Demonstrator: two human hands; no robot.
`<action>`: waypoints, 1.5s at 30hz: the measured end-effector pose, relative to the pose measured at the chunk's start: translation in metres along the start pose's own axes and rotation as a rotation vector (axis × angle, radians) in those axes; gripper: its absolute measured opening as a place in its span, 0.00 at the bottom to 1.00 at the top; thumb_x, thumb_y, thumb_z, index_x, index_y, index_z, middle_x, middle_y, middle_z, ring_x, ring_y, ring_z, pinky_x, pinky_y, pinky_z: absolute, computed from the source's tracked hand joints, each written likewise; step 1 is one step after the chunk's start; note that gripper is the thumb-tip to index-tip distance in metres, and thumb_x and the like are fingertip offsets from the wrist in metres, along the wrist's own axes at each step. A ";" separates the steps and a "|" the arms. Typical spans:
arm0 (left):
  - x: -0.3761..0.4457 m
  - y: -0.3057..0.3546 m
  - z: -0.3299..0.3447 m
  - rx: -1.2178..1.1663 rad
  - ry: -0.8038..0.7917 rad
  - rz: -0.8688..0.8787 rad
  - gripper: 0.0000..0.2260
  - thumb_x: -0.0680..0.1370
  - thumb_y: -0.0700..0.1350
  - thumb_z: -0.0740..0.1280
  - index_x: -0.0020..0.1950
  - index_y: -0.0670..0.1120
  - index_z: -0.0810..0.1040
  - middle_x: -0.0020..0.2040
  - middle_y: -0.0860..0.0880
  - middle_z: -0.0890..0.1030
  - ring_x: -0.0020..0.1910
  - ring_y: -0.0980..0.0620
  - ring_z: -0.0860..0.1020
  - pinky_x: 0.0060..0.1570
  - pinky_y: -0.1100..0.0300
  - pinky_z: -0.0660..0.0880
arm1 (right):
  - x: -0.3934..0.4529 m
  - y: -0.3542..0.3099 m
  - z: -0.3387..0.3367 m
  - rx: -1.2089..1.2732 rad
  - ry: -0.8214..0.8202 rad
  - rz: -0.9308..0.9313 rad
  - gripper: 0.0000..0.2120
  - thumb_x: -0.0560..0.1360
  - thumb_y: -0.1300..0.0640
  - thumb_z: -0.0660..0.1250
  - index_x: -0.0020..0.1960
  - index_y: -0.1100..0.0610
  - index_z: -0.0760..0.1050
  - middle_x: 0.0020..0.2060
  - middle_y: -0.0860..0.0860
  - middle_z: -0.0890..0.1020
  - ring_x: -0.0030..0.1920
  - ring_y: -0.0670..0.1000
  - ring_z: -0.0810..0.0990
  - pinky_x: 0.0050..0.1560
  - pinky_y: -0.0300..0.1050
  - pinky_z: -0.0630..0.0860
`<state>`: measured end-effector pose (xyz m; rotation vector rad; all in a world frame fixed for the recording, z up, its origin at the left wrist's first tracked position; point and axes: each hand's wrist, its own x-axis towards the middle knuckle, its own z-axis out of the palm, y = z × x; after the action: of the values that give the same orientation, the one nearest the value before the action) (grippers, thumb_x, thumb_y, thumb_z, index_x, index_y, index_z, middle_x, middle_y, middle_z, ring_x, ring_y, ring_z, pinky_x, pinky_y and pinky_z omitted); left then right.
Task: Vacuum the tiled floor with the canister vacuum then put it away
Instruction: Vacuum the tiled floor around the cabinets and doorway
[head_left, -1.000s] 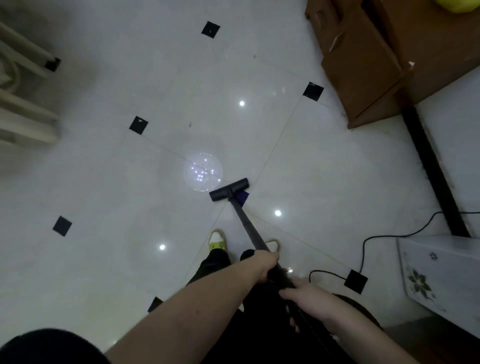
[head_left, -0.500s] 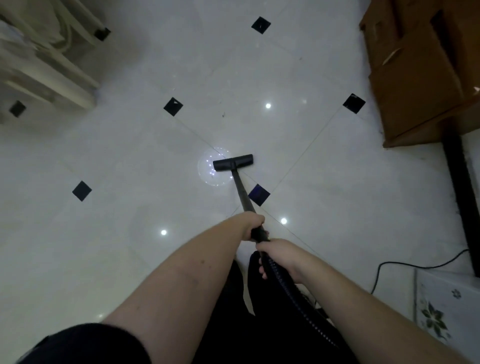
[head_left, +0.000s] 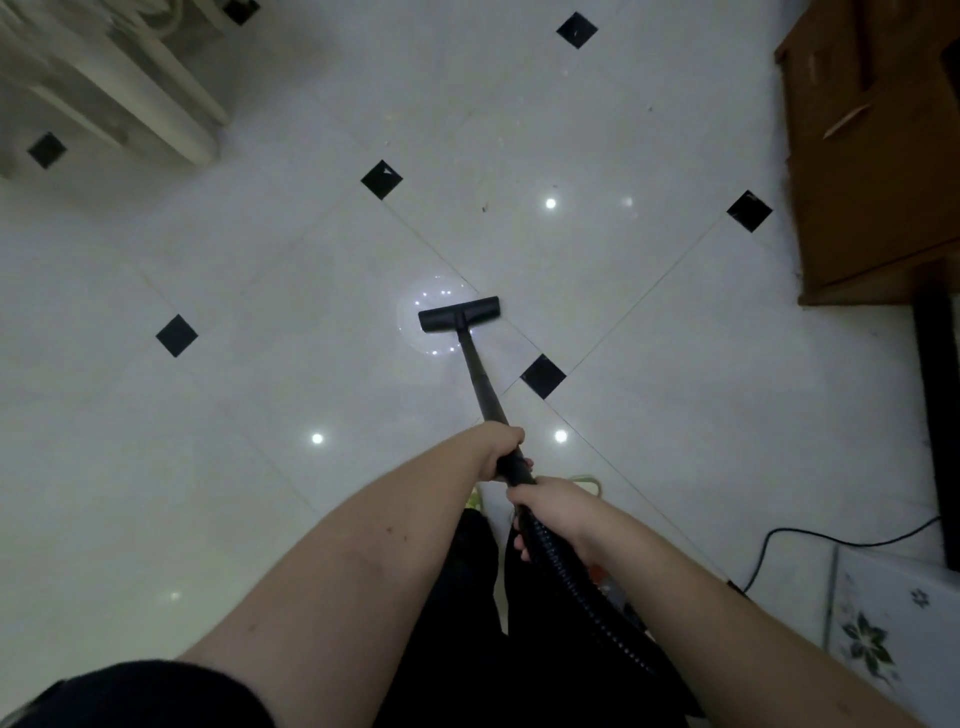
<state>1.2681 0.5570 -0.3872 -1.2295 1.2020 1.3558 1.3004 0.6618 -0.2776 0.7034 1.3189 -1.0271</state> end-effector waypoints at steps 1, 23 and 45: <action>0.000 -0.004 -0.003 0.002 -0.013 0.000 0.08 0.81 0.40 0.57 0.57 0.37 0.62 0.40 0.40 0.73 0.33 0.48 0.75 0.51 0.51 0.77 | -0.002 0.002 0.004 -0.007 0.008 -0.002 0.08 0.78 0.56 0.62 0.52 0.61 0.70 0.34 0.59 0.77 0.31 0.55 0.78 0.31 0.46 0.78; -0.035 -0.086 0.012 0.108 -0.082 -0.079 0.08 0.81 0.40 0.55 0.43 0.39 0.64 0.37 0.43 0.77 0.32 0.49 0.77 0.26 0.60 0.76 | -0.047 0.077 0.023 0.063 -0.006 0.021 0.14 0.79 0.59 0.60 0.63 0.64 0.69 0.33 0.56 0.74 0.26 0.51 0.75 0.26 0.42 0.74; -0.010 -0.158 -0.024 -0.469 0.073 -0.056 0.13 0.80 0.41 0.60 0.63 0.39 0.65 0.37 0.41 0.73 0.28 0.47 0.75 0.22 0.58 0.75 | -0.017 0.083 0.054 -0.504 -0.111 0.052 0.12 0.79 0.59 0.58 0.60 0.64 0.67 0.34 0.57 0.74 0.28 0.52 0.76 0.26 0.42 0.77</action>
<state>1.4277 0.5489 -0.3906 -1.6361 0.9139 1.6174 1.3992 0.6521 -0.2640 0.2922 1.3800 -0.6403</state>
